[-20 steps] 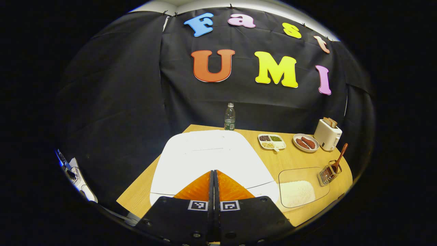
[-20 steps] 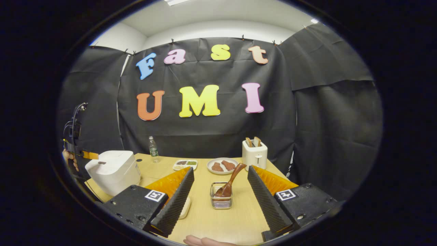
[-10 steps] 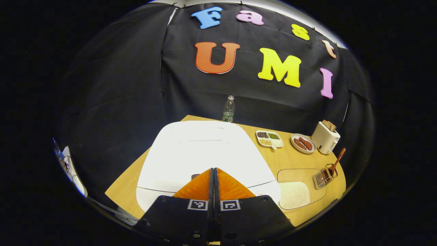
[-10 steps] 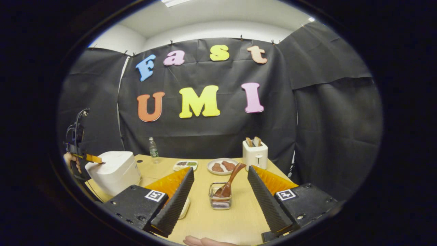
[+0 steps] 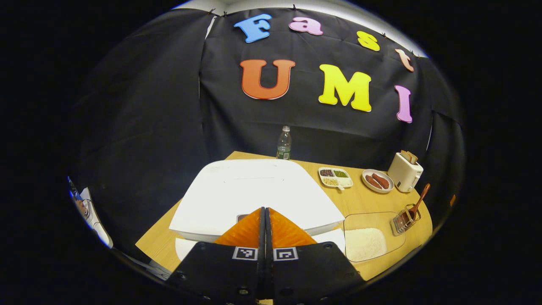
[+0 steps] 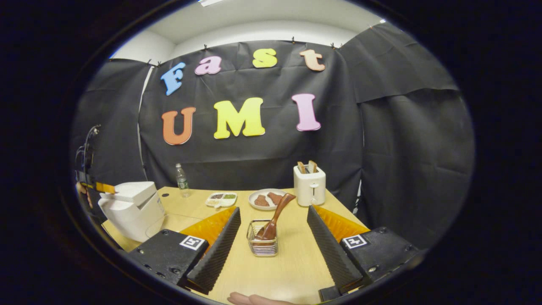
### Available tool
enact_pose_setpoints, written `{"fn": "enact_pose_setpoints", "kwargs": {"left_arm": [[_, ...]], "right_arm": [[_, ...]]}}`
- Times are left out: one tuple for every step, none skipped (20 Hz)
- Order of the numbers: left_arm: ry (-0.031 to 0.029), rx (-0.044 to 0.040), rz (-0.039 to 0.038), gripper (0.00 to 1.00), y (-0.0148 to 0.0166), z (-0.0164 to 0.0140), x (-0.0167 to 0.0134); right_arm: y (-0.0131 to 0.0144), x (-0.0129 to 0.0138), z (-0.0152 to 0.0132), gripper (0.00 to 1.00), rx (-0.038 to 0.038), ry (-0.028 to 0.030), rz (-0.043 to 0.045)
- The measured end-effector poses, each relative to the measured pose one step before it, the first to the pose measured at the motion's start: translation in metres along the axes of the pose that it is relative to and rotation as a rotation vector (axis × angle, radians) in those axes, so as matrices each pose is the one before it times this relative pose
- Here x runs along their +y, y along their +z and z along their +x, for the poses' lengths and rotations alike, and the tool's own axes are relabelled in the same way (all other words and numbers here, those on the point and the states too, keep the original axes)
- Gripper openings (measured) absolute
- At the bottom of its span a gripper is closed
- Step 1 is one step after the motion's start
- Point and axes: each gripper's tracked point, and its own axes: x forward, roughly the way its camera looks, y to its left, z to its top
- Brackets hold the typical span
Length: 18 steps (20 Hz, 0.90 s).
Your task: Close the left gripper, press the button to open the rice cooker; take a wooden spoon from the chopstick holder with the right hand, scoop a spoonful of rice and pour it into the rice cooker, then put the wooden spoon back into the chopstick holder.
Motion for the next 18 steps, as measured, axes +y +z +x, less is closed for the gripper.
{"fn": "enact_pose_setpoints", "kwargs": {"left_arm": [[0.00225,-0.02046,-0.01171,0.0,0.00875,-0.00085,0.00059],[0.00082,-0.01405,-0.00977,0.0,0.00871,-0.00039,-0.00073],[-0.0015,-0.01679,-0.00643,0.0,0.00724,0.00025,0.00127],[-0.00178,-0.01654,-0.0104,0.0,0.00858,-0.00125,0.00026],[-0.00311,-0.01403,-0.01038,0.0,0.00757,0.00101,0.00029],[-0.00144,-0.01418,-0.00559,0.0,0.00741,-0.00107,0.00023],[0.00508,-0.01994,-0.00057,0.0,0.0086,-0.00048,0.00174],[0.00318,-0.01639,0.00443,0.0,0.00689,-0.00095,0.00161],[0.00833,-0.02888,0.00996,0.0,0.00969,-0.00156,0.00221],[-0.00576,-0.03146,0.00261,0.05,0.00965,-0.00314,-0.00224],[-0.00915,-0.02522,0.00353,0.17,0.00735,-0.00083,-0.00249],[-0.00033,-0.0077,-0.00118,0.35,-0.00012,-0.00536,-0.0009],[0.01151,-0.01712,0.00305,0.49,0.00304,-0.00601,0.00139],[0.01738,-0.01811,0.01156,0.73,0.00317,-0.00489,0.0025],[0.01541,-0.0144,0.01535,0.91,-0.00116,-0.00792,0.00294],[0.00999,-0.01875,0.00956,0.94,0.00029,-0.00781,0.00116],[0.00142,-0.02024,0.01327,0.94,0.00049,-0.00979,-0.00061],[-0.00072,-0.01903,0.01311,0.94,-0.001,-0.01054,-0.00095]], "right_arm": [[-0.00481,-0.00338,0.00799,1.0,0.00828,-0.0048,-0.00197],[-0.00351,-0.00266,0.00758,1.0,0.00656,-0.00205,0.0028],[-0.00415,-0.00159,0.00797,1.0,0.00704,-0.00037,0.0069],[-0.00462,-0.00126,0.00823,1.0,0.01076,0.00082,0.00707],[-0.00599,-0.0005,0.00755,1.0,0.01103,0.00283,0.00659],[-0.00492,-0.00198,0.00723,1.0,0.01086,0.00024,0.00674],[-0.00457,-0.00144,0.00735,0.99,0.00788,-0.00041,0.00396],[-0.00364,-0.00197,0.00629,1.0,0.00685,-0.00268,0.00148],[-0.00433,-0.00189,0.0051,0.99,0.00488,-0.00218,0.00377],[-0.00277,-0.00007,0.00476,1.0,0.00398,0.00259,0.00354],[-0.00425,-0.00062,0.00412,1.0,0.00441,0.001,0.00461],[-0.00419,-0.00036,0.00376,0.99,0.0062,0.00077,0.00464],[-0.0041,-0.00014,0.00387,0.99,0.00513,0.00233,0.00584],[-0.00226,0.00099,0.00284,0.99,0.00534,0.00525,0.00636],[-0.00134,0.00269,0.00298,0.99,0.00119,0.01081,0.0067],[0.00027,0.00303,0.00271,1.0,-0.00216,0.0118,0.00681],[0.00077,0.00242,0.00266,0.99,-0.0051,0.01046,0.00382],[0.00149,0.00236,0.00398,0.99,-0.00445,0.00832,0.00103]]}}
